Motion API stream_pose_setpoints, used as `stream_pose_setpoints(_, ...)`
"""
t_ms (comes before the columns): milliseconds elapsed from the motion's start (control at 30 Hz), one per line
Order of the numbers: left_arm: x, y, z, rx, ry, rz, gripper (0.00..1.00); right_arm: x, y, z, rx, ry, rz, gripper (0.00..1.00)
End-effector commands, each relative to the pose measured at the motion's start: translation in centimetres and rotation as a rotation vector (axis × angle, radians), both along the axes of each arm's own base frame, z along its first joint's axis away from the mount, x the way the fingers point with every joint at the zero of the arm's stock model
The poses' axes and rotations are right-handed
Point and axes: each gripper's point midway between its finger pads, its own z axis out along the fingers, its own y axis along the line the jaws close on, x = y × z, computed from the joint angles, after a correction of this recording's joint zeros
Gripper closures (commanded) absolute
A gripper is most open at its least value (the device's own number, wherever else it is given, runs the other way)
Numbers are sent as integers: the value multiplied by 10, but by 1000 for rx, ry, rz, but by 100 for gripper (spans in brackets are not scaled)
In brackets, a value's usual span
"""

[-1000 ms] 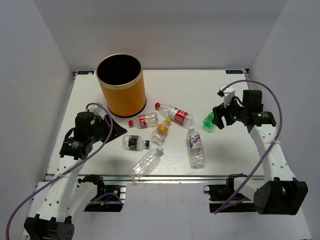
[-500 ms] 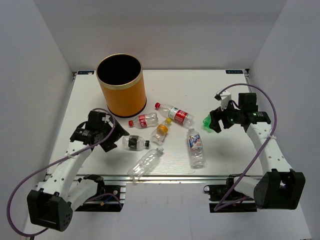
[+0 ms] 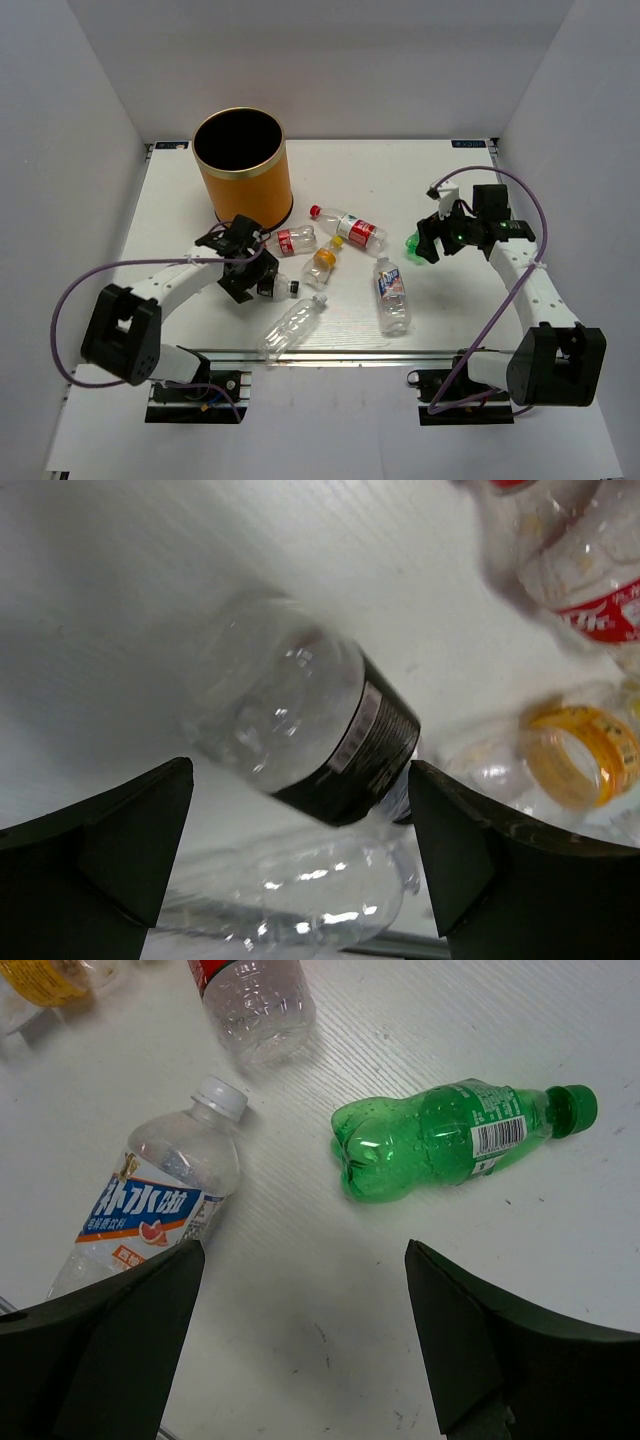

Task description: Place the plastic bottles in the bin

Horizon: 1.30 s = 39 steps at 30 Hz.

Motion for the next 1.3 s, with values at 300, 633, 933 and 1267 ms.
stream_pose_setpoints(300, 27, -8, -35, 122, 13, 88, 13, 1, 6, -6, 22, 3, 21, 13)
stream_pose_setpoints(633, 39, -32, 8, 105, -156, -117, 78, 31, 11, 16, 117, 171, -123, 10)
stream_pose_setpoints(933, 77, -78, 218, 81, -727, -511, 86, 53, 9, 18, 101, 179, -125, 10)
stream_pose_setpoints(1267, 216, -32, 367, 496, -943, -247, 80, 74, -11, 12, 27, 278, -207, 52)
